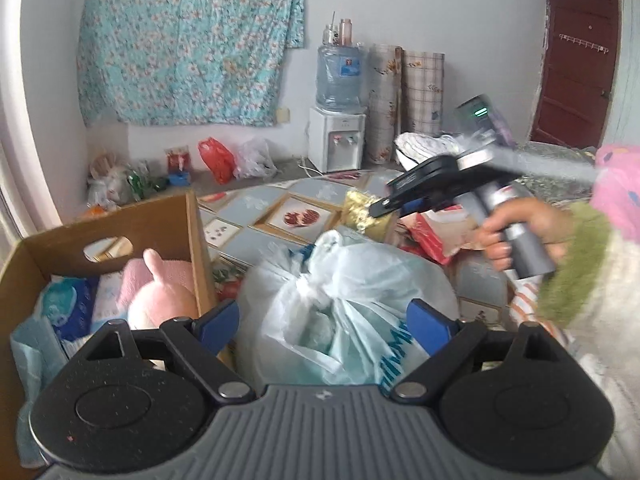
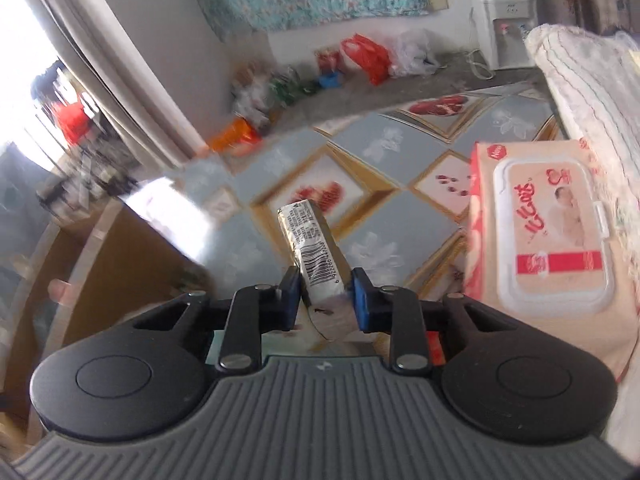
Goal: Organize soft objects
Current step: 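Lift the gold packet with the right tool and carry it to the box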
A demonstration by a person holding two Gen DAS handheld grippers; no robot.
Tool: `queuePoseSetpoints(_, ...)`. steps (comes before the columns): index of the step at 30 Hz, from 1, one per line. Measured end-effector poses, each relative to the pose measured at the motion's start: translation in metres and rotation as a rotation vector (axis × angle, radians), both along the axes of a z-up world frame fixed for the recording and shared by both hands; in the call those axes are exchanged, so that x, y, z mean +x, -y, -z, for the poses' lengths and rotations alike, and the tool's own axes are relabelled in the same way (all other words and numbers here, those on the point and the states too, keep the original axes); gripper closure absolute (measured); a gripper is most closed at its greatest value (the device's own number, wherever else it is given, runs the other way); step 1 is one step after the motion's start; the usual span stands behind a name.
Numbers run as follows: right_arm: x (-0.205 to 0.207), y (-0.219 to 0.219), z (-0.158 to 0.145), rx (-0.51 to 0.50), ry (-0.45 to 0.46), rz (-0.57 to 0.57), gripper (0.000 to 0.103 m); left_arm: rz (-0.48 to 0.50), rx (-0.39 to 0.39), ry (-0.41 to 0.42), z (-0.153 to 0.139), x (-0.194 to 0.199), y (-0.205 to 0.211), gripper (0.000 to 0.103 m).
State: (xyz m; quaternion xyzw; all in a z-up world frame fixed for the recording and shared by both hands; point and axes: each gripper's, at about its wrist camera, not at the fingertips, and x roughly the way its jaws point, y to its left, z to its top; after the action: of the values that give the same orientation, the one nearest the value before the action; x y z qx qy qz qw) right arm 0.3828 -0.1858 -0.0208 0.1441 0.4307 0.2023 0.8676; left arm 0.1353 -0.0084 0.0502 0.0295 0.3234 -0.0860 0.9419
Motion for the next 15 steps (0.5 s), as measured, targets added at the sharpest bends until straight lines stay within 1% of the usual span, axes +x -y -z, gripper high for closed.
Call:
queuePoseSetpoints(5,-0.031,0.010,-0.027,0.143,-0.008,-0.021,0.077,0.007,-0.038,-0.011,0.005,0.003,0.002,0.012)
queuePoseSetpoints(8,-0.051,0.008,-0.042,0.221,-0.019,-0.056,0.077,0.012,-0.067,-0.007,0.003,-0.003,0.002,0.012)
queuePoseSetpoints(12,-0.076,-0.014,-0.070,0.317,-0.034,-0.145,0.077,-0.009,-0.115,0.014,-0.004,-0.022,-0.008,0.012)
queuePoseSetpoints(15,-0.096,-0.048,-0.094,0.346,-0.022,-0.251,0.077,-0.066,-0.155,0.052,-0.012,-0.048,-0.031,0.012)
